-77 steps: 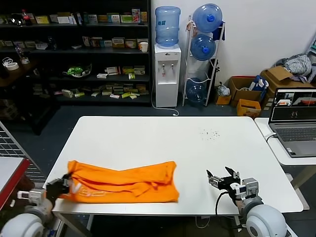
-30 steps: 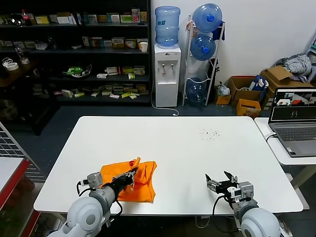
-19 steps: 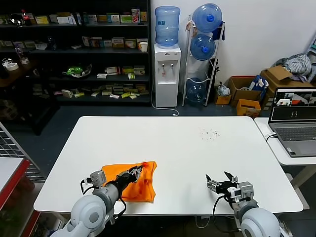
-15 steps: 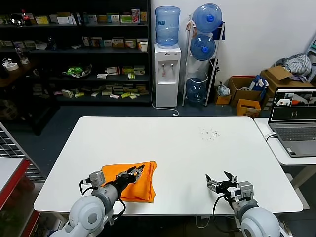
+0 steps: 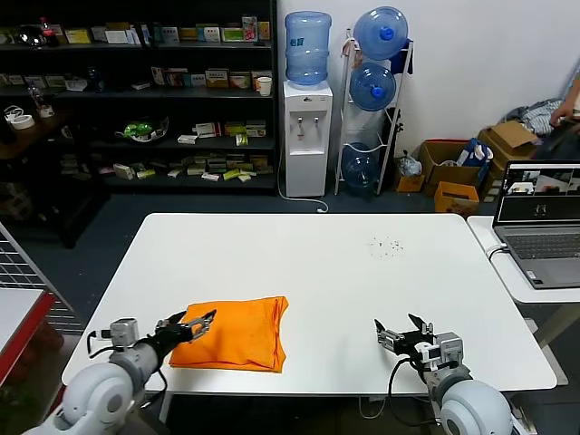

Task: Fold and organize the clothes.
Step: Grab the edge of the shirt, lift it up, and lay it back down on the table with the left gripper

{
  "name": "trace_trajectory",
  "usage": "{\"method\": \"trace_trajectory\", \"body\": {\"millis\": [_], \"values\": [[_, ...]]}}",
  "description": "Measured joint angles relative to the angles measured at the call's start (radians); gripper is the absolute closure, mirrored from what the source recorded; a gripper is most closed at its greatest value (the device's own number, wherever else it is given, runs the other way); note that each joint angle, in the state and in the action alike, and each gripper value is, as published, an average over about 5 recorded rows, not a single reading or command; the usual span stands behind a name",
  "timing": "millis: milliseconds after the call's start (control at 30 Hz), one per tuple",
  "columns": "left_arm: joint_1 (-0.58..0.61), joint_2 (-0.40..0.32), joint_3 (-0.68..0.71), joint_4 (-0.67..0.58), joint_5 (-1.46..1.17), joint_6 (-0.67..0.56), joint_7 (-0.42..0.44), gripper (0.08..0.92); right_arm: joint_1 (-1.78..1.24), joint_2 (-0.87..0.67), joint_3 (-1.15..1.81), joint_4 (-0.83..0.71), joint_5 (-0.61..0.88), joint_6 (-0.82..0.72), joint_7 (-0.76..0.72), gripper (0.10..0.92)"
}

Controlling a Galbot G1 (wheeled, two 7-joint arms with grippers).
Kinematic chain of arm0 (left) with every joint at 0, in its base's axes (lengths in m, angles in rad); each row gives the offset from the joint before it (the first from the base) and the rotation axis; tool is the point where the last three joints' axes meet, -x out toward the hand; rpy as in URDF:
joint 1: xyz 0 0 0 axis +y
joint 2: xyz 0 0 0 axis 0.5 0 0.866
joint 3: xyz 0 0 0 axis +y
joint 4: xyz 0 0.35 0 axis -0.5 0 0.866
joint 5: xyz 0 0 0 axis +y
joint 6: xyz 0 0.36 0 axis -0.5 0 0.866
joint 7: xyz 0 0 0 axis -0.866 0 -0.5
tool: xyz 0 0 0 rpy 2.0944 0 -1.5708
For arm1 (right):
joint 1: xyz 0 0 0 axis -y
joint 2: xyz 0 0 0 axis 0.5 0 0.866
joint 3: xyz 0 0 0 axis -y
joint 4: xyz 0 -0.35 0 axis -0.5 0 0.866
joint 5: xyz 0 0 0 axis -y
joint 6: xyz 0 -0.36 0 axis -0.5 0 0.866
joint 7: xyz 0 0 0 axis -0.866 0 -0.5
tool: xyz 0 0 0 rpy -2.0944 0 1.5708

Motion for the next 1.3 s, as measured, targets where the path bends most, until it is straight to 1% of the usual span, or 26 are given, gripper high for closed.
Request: {"method": "trace_trajectory", "body": {"millis": [200,433,633,900,1000,1300], "values": [[0.003,0.097,-0.018,0.086,-0.003,0.005,0.119,0.177,-0.008,-0.004,0.007,0.006,0.002,0.000,0.000,0.203],[-0.026,0.150,0.004,0.163,0.003,0.008,0.218,0.177,-0.010,-0.003,0.009,0.006,0.002,-0.001,0.000,0.203],[-0.047,0.171,0.029,0.192,0.001,0.011,0.261,0.177,-0.007,-0.002,0.007,0.003,0.002,-0.002,0.000,0.203],[-0.074,0.176,0.067,0.210,0.002,0.019,0.279,0.180,-0.010,-0.003,0.009,0.003,0.003,-0.002,0.001,0.203],[-0.086,0.176,0.084,0.220,0.005,0.023,0.279,0.222,-0.013,-0.003,0.011,0.003,0.003,-0.002,0.001,0.203],[-0.099,0.171,0.114,0.222,0.007,0.031,0.275,0.475,-0.014,-0.002,0.012,0.004,0.003,-0.002,0.002,0.203]]}}
